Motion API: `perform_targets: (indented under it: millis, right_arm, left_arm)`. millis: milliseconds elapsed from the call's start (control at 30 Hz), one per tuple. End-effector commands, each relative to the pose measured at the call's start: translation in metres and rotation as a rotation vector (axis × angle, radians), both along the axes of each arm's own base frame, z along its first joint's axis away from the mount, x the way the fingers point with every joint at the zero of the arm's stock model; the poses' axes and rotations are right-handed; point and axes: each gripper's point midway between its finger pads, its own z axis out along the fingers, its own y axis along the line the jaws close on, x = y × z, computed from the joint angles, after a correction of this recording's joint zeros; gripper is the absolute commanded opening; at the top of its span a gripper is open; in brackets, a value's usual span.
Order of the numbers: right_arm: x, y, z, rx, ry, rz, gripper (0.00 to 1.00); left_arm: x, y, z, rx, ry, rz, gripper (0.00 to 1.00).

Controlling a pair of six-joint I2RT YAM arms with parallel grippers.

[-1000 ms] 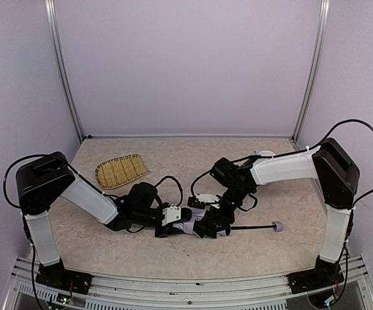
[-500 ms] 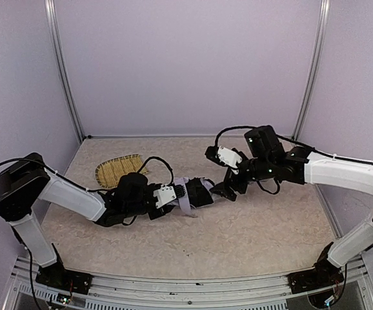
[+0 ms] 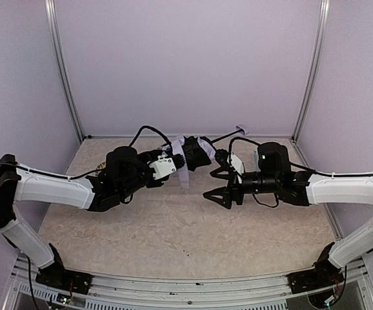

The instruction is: Put away the umbrella

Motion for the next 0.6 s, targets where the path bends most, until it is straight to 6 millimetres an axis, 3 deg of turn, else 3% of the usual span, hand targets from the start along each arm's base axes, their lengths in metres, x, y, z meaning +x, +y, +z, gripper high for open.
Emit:
perform_targets:
  millis: [0,100,300,567]
  right_arm:
    - [0.002,0.020,0.017,0.184,0.058,0.053,0.85]
    - [0.011,0.030,0.012,0.238,0.068,0.051,0.89]
    - [0.026,0.051,0.012,0.281,0.056,0.083,0.85]
    - [0.027,0.064,-0.001,0.273,0.099,0.142,0.28]
  left_arm:
    - [0.006,0.002,0.076,-0.087,-0.156,0.029,0.00]
    - [0.005,-0.002,0.094,-0.121,-0.168,0.017,0.00]
    - [0.003,-0.009,0.112,-0.155,-0.186,0.005,0.00]
    - [0.005,-0.014,0.126,-0.180,-0.198,-0.002,0.00]
